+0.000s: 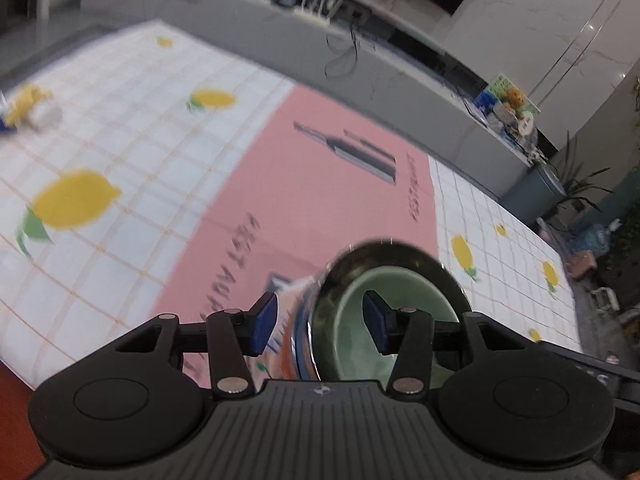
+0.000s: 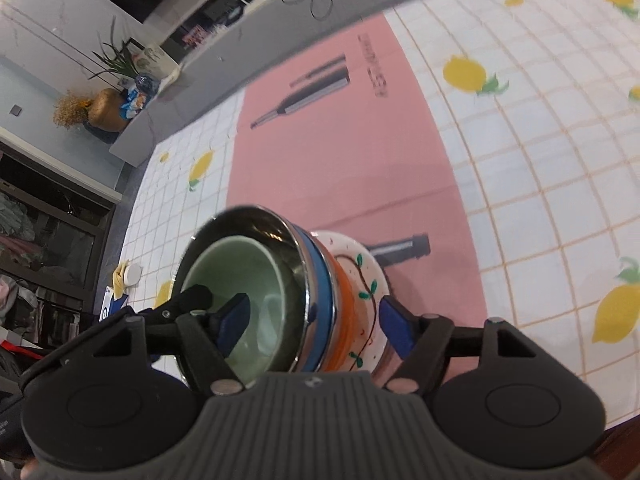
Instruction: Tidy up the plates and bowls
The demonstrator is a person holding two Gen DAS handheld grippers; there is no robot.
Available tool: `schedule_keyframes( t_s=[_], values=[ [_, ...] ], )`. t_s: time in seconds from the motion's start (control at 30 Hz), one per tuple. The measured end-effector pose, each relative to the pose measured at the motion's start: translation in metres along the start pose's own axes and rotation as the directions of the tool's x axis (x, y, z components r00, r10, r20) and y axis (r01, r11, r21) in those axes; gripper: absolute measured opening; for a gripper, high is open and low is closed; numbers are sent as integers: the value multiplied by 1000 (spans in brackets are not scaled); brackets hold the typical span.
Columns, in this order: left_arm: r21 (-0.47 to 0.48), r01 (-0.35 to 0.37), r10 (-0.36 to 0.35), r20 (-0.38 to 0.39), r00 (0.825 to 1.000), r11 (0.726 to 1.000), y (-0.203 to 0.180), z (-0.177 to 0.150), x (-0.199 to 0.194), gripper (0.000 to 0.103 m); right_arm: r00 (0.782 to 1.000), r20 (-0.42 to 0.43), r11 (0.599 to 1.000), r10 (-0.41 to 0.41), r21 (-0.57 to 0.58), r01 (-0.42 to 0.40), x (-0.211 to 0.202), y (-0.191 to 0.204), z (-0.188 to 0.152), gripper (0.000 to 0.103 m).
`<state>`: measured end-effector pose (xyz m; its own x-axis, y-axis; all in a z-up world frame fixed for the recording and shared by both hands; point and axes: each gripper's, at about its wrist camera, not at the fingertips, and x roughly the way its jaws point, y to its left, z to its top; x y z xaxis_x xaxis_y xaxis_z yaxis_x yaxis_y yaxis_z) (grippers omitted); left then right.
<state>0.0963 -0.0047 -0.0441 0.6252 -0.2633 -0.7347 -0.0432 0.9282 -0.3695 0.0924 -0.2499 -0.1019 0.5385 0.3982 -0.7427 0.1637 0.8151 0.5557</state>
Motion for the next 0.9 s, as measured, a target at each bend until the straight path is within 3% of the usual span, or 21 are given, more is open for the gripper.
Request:
schedule_keyframes(
  t_s=[0.17, 0.27, 0.4, 0.63, 0.73, 0.9],
  values=[
    [59, -21, 13, 129, 992, 998, -12, 4, -29, 56, 993, 112, 996, -27, -79, 36, -28, 11, -2, 72],
    [109, -21, -1, 195, 981, 994, -23, 3, -47, 56, 976, 208, 986, -61, -141, 91, -48, 19, -8, 72],
    [207, -61, -6, 309, 951, 976, -42, -8, -72, 56, 933, 349, 963, -83, -214, 166, -77, 28, -19, 74],
    [339, -85, -67, 413, 908, 937, -69, -29, -105, 56, 856, 514, 921, -56, -305, 243, -112, 32, -45, 79],
    [393, -75, -90, 385, 919, 916, -75, -34, -108, 56, 818, 569, 895, -85, -317, 314, -118, 30, -55, 79],
    [409, -46, -97, 322, 942, 911, -69, -39, -107, 56, 815, 565, 881, -125, -315, 353, -118, 13, -66, 79]
  ],
)
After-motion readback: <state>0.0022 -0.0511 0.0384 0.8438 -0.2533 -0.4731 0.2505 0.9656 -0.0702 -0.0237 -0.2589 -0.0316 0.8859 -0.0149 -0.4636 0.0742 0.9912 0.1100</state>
